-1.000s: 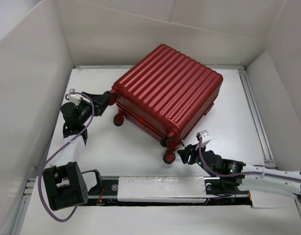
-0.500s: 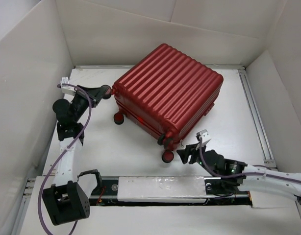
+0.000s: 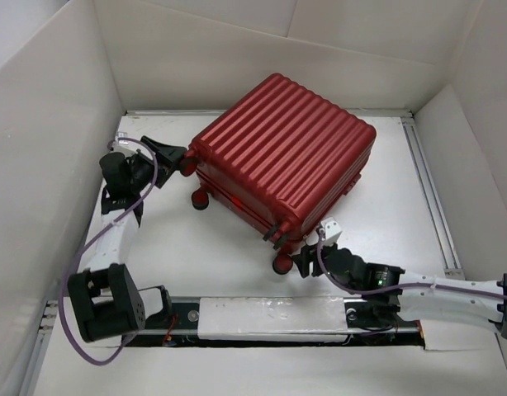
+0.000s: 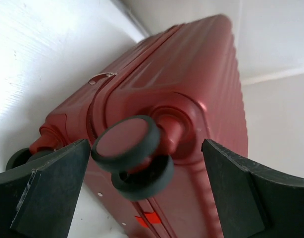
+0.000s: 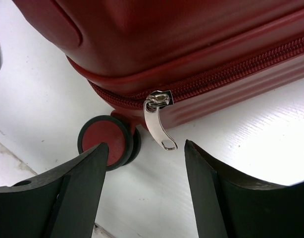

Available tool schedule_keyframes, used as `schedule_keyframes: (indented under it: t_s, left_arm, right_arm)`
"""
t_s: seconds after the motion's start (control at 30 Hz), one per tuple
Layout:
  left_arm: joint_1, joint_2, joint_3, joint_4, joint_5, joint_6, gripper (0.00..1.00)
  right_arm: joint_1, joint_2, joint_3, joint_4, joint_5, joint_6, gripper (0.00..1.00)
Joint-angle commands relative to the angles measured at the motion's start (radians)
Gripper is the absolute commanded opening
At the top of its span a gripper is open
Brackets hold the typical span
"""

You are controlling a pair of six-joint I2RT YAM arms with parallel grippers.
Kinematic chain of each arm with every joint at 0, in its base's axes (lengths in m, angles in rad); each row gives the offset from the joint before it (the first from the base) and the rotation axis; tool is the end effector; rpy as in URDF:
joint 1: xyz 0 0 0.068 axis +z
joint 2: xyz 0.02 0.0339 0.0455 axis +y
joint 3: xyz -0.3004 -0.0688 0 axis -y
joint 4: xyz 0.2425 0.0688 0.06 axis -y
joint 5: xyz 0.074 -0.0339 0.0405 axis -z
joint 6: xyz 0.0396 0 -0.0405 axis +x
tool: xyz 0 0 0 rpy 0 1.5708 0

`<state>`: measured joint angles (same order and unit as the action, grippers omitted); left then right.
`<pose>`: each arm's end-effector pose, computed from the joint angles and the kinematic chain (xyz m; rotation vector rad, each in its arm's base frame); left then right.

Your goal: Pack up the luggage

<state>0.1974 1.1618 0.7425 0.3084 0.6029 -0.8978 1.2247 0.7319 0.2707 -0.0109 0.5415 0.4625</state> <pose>0.2519 0.0275 0.3334 -0.4825 1.7021 -1.0211 0.0655 0.1215 0.2110 -0.4248 1.9663 0.5411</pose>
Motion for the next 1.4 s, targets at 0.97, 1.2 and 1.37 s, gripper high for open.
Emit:
schedule_keyframes:
  t_s: [0.97, 1.2, 1.37]
  left_arm:
    - [-0.044, 0.006, -0.071, 0.455, 0.229, -0.141, 0.00]
    - [-0.035, -0.070, -0.134, 0.641, 0.277, -0.262, 0.00]
    - [-0.035, -0.092, -0.143, 0.695, 0.311, -0.309, 0.00]
  right_arm:
    - [-0.157, -0.051, 0.010, 0.088, -0.116, -0.082, 0.69]
    - [-0.157, -0.091, -0.008, 0.088, -0.117, -0.062, 0.69]
    - [-0.157, -0.112, -0.008, 0.088, -0.104, -0.062, 0.71]
